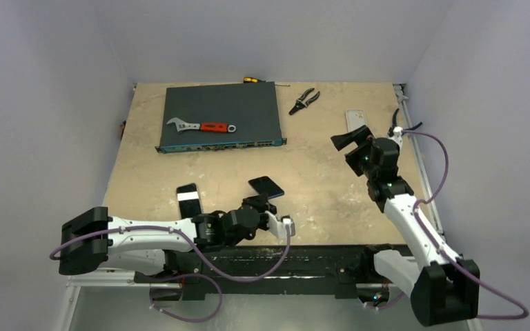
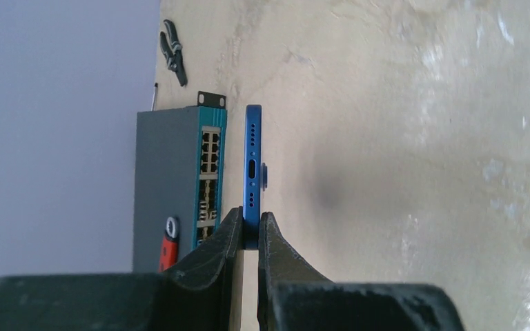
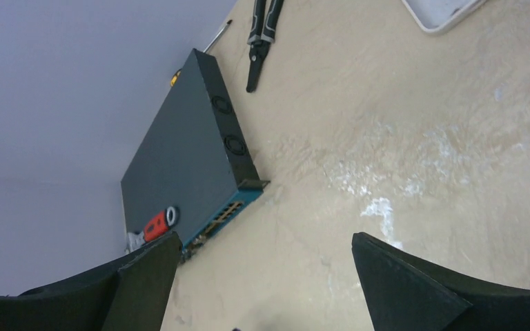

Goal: Take the phone out of the phone case
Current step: Place the phone case at the center of the board, then place the phone at the center of the board.

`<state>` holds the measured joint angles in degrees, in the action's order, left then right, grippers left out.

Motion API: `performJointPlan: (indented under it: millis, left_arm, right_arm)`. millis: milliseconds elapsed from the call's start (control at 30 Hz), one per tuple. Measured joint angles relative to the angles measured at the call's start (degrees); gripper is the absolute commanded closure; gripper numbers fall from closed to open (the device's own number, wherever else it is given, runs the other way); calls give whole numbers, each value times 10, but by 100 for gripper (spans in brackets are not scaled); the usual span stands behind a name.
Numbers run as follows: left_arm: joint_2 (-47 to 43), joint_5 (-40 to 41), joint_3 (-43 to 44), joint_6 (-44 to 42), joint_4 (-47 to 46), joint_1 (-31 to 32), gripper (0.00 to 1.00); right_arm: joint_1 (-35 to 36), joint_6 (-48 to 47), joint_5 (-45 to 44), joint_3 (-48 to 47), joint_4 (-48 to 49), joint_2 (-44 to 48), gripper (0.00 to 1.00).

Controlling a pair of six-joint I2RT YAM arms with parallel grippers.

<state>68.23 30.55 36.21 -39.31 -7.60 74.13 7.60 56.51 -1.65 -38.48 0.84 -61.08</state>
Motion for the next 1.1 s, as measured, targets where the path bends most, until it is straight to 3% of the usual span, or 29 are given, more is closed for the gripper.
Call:
performJointPlan:
  millis: [200, 467, 767, 1000, 1100]
  left_arm:
    - [18, -25, -113, -146, -114, 10, 100]
    - [171, -32, -162, -236, -322, 10, 100]
    - [288, -4, -162, -249, -484, 5, 100]
    - [386, 24, -153, -236, -600, -22, 89]
    - [407, 27, -151, -222, -622, -30, 77]
  right_arm:
    - [3, -26, 34, 35, -85, 134, 1]
    - [24, -41, 73, 35, -111, 195, 1]
    - [37, -42, 79, 35, -116, 203, 1]
    - [37, -42, 87, 35, -116, 211, 1]
    - [37, -42, 87, 35, -117, 212, 1]
